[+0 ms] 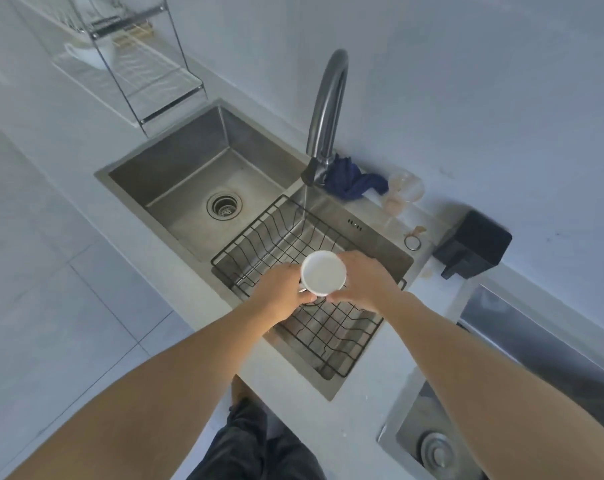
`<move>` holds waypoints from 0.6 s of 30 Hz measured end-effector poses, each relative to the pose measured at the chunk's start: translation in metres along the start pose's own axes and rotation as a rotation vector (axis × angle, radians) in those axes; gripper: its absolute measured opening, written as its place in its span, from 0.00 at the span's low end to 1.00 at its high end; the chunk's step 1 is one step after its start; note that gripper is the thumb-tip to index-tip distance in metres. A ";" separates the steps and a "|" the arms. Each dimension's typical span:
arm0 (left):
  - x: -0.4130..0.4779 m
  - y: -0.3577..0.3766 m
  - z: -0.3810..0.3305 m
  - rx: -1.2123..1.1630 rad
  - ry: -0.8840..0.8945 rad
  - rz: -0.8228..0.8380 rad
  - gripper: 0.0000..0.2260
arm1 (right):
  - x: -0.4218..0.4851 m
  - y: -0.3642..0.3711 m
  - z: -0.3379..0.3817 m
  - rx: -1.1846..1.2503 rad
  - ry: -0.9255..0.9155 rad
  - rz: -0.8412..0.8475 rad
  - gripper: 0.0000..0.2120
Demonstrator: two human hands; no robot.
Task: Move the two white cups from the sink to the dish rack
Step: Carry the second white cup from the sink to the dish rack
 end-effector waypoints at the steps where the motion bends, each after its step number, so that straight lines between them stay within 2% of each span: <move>1: -0.003 -0.010 0.003 -0.006 -0.011 -0.008 0.26 | 0.002 -0.006 0.009 0.006 -0.021 0.003 0.38; 9: -0.027 -0.102 0.047 -0.040 -0.106 -0.084 0.24 | 0.035 -0.037 0.114 0.014 -0.173 0.037 0.35; 18: -0.047 -0.211 0.158 -0.093 -0.152 -0.208 0.24 | 0.106 -0.034 0.262 -0.002 -0.293 0.048 0.36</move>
Point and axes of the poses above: each hand's wrist, its own x-axis towards the middle knuckle, its own y-axis out of the palm, z = x × y, the point moved 5 cm from there along x, towards the middle knuckle, and after that the axes turned 4 degrees about -z, right-handed, at the moved point
